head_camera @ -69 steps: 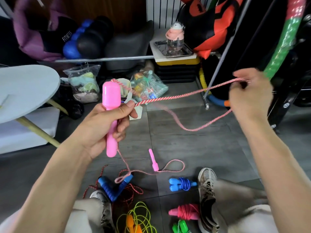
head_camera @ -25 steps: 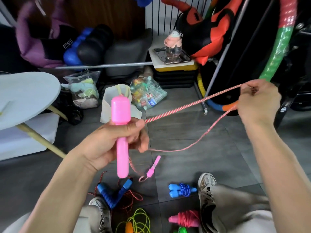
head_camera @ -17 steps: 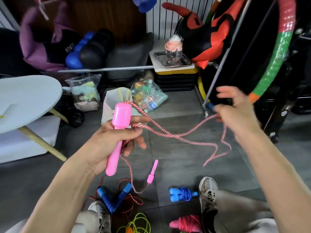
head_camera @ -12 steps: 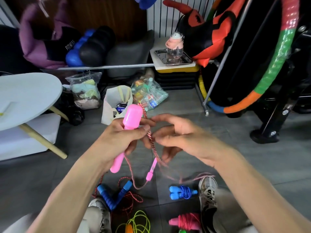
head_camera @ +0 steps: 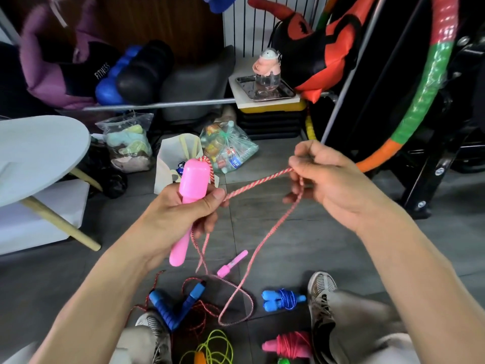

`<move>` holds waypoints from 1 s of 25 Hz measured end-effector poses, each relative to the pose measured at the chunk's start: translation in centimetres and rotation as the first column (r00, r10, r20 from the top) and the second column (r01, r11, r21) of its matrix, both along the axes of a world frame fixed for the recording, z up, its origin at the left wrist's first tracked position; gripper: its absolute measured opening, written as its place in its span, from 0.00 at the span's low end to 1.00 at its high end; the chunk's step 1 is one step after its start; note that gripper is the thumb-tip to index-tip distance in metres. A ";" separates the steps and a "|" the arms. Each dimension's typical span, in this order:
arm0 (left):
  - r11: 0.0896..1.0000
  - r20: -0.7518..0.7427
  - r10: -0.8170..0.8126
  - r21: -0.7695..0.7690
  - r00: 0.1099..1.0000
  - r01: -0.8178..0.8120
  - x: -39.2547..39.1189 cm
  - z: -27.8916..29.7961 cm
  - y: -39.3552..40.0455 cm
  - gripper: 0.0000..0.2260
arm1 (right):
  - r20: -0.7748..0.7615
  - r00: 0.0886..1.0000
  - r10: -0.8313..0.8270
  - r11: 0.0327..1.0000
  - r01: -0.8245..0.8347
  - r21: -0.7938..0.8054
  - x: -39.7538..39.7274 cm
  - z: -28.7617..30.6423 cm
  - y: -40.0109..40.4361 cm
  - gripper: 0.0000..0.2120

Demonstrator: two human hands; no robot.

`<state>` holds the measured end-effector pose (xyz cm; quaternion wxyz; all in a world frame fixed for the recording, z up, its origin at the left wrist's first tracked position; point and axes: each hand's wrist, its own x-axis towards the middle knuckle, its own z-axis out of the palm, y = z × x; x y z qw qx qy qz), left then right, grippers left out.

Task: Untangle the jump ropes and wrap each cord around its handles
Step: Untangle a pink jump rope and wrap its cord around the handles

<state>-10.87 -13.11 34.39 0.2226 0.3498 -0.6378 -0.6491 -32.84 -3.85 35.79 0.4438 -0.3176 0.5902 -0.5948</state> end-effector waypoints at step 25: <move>0.958 -0.132 -0.158 0.219 0.979 0.184 2.1 1.1 -0.9 0.20 | 0.043 0.867 -0.496 0.866 0.498 -0.051 -6.2 1.3 0.8 0.11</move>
